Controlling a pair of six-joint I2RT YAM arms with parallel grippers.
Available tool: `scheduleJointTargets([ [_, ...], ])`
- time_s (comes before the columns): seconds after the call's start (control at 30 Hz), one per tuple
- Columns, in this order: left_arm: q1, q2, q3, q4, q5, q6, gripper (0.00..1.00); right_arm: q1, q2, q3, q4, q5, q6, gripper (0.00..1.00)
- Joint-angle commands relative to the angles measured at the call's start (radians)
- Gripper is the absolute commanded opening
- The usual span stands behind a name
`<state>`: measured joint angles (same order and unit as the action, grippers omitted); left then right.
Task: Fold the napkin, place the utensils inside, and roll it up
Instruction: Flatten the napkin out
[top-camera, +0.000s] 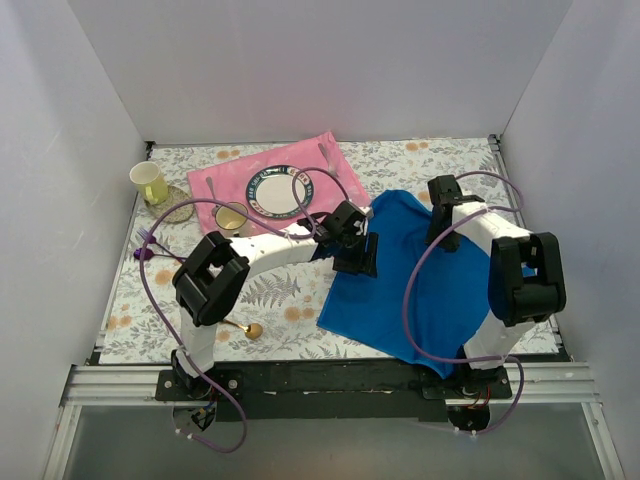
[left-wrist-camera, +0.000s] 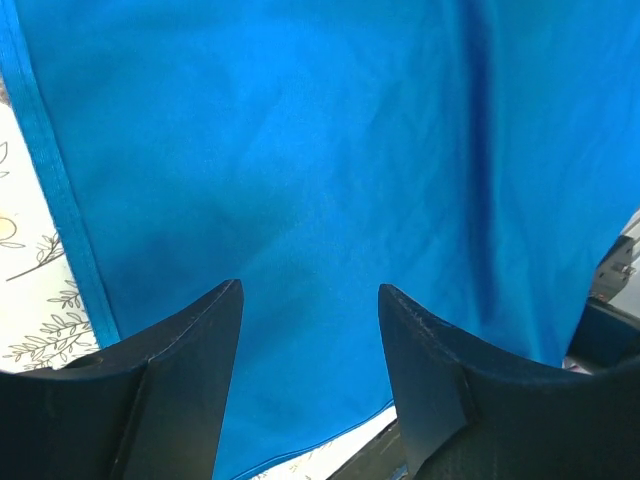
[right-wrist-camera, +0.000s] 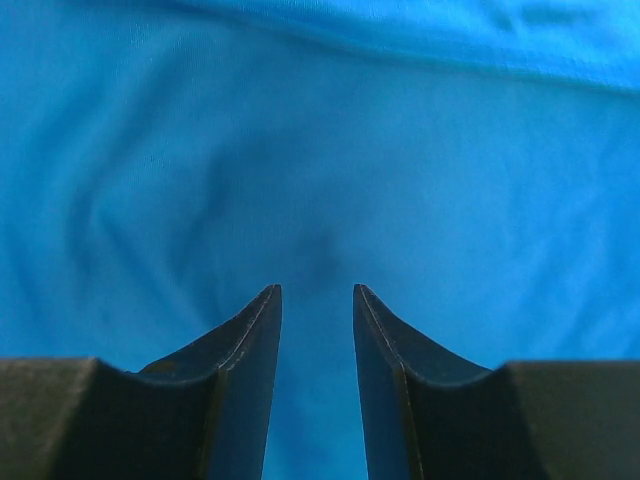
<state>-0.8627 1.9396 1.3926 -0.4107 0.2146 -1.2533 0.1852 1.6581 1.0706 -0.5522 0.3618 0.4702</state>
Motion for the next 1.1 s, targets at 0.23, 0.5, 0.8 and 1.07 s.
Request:
scheduleJointTargets([
  [0.23, 0.004, -0.085, -0.023, 0.027, -0.095, -0.008, 0.59, -0.139, 0.308, 0.326, 0.074, 0.022, -0.057, 0.47],
  [0.5, 0.070, -0.137, 0.045, -0.036, -0.133, -0.005, 0.84, -0.064, 0.546, 0.795, -0.155, 0.125, -0.226, 0.65],
  [0.8, 0.097, 0.001, 0.085, -0.093, -0.113, -0.004, 0.84, 0.011, 0.512, 0.747, 0.063, -0.247, -0.307, 0.73],
  [1.07, 0.097, 0.038, 0.060, -0.066, -0.123, -0.009, 0.73, 0.076, 0.715, 1.005, -0.052, -0.178, -0.315, 0.71],
])
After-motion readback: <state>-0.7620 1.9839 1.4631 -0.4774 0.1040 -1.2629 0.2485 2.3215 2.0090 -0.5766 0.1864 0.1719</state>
